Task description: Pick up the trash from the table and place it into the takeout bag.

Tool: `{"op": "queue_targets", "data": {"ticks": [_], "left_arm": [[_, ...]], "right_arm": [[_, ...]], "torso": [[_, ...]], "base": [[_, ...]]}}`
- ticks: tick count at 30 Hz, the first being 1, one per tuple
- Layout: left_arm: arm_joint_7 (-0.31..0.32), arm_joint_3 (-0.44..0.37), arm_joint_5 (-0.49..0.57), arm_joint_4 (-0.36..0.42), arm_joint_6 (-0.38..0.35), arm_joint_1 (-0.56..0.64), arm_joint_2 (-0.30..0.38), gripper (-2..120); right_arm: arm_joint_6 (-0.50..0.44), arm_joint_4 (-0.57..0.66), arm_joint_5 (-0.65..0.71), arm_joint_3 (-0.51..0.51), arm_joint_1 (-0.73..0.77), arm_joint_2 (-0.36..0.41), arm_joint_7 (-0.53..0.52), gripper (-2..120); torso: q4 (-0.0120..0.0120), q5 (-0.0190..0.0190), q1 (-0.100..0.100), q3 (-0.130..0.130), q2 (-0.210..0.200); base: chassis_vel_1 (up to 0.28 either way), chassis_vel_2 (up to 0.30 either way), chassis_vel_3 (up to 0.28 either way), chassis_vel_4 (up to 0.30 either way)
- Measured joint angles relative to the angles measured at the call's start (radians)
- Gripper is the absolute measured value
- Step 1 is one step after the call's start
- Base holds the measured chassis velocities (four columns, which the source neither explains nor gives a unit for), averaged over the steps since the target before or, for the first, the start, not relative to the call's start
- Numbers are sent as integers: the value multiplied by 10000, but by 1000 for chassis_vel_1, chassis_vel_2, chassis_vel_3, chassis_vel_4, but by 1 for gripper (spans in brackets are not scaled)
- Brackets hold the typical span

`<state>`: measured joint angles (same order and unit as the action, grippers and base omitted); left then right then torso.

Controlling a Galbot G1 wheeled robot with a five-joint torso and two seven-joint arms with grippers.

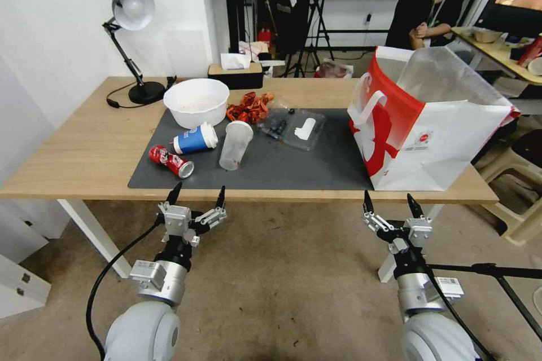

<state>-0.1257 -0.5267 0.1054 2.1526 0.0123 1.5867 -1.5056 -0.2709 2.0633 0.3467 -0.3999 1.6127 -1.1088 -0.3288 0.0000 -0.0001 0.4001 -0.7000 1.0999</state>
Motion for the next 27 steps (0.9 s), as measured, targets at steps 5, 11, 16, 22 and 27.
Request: {"op": "queue_targets", "data": {"ticks": [5, 11, 16, 22, 27], "left_arm": [[17, 15, 102, -237, -6, -309, 194, 100], [503, -171, 377, -661, -335, -949, 549, 100], [1620, -127, 929, -546, -1759, -1485, 875, 100], [2921, 52, 2461, -331, -3202, -2109, 1219, 100], [4202, 130, 4165, -504, -4342, -2824, 1658, 98]], "right_arm": [[11, 23, -50, -15, 17, -4, 0, 98], [12, 31, -88, 12, -56, 20, 8, 98], [24, 23, -88, 108, -190, 41, 17, 98], [62, 41, -81, 156, -310, 41, 17, 98], [85, 84, -79, 201, -334, 46, 13, 98]], "torso": [[0, 1, 0, 0, 0], [-2, -1, 0, 0, 0], [-1, 0, 0, -1, 0], [0, 1, 0, -1, 0], [0, -1, 0, -1, 0]], "base": [[0, 0, 0, 0], [0, 0, 0, 0], [0, 0, 0, 0], [0, 0, 0, 0], [0, 0, 0, 0]]}}
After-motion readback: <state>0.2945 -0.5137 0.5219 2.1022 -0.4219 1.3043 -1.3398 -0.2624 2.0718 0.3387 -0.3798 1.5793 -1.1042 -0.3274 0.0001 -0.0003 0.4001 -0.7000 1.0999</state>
